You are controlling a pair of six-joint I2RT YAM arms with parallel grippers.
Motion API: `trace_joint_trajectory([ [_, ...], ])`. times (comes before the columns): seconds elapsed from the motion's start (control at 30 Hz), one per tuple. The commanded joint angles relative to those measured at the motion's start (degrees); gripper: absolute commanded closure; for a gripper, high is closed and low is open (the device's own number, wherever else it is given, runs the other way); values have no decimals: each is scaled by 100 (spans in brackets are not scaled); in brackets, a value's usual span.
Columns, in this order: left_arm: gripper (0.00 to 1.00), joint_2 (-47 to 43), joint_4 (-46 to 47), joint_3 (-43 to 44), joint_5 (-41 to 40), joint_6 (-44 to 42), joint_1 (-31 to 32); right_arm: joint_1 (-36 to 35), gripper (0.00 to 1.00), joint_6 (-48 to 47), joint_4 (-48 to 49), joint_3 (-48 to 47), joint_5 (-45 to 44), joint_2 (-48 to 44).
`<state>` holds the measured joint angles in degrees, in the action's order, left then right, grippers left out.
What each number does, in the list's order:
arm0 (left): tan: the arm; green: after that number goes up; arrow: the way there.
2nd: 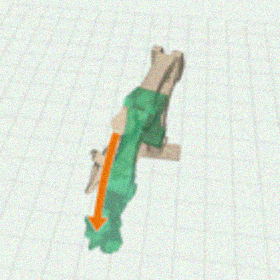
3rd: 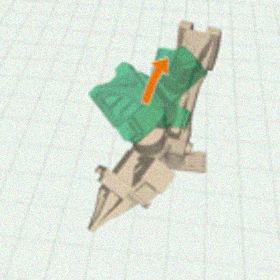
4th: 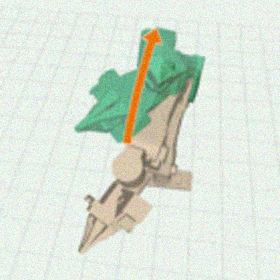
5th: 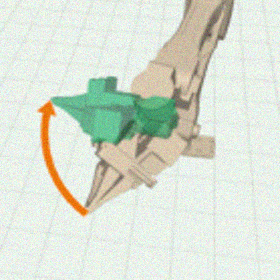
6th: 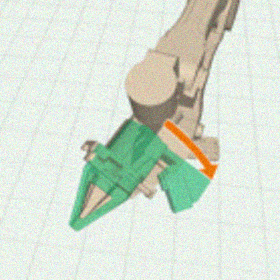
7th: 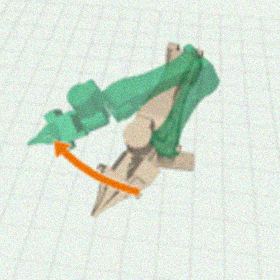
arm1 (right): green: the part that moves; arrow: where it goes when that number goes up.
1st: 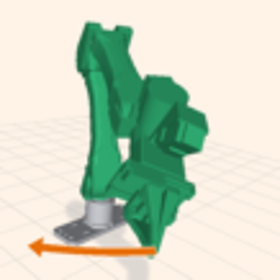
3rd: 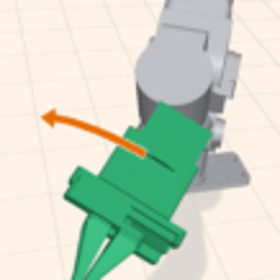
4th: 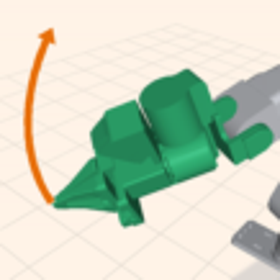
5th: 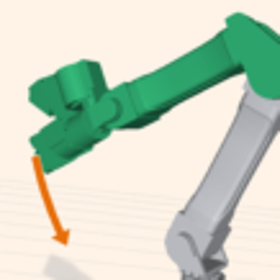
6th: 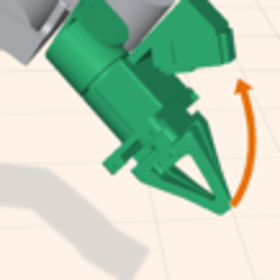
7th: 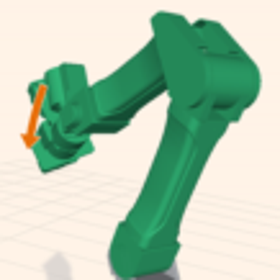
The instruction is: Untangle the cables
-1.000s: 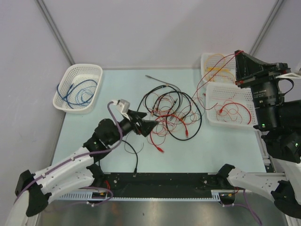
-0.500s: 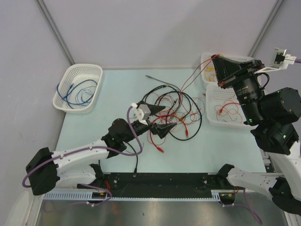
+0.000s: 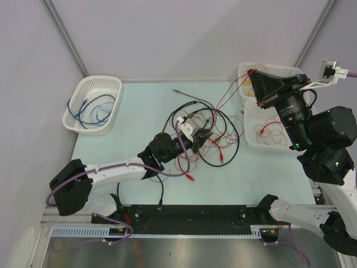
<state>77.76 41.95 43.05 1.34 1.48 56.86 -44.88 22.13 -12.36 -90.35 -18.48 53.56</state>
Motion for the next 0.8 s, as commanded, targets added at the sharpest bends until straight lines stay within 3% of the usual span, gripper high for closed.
trace_joint_trajectory([
  [0.0,100,38,-90,415,-563,-113,18,-29,100,64,-38,96,126,-126],
  [0.13,100,-532,-1000,686,-1029,-51,-8,-20,100,-138,-196,341,-41,-407],
  [0.2,100,-970,-1617,1020,-1302,81,-52,-12,84,-261,-301,491,-146,-530],
  [0.23,100,-1095,-2290,1483,-1556,124,-87,-20,62,-279,-354,683,-191,-635],
  [0.33,100,-1342,-3417,2624,-1725,327,-280,-12,35,-209,-574,1087,-454,-759],
  [0.37,100,-1325,-3683,2952,-1786,362,-350,-12,31,-183,-601,1228,-516,-846],
  [0.47,100,-1193,-4440,4121,-1954,301,-369,-12,24,-51,-663,1686,-613,-943],
  [0.77,100,-377,-5575,6777,-1937,28,-369,-20,26,-77,-251,2574,-79,-927],
])
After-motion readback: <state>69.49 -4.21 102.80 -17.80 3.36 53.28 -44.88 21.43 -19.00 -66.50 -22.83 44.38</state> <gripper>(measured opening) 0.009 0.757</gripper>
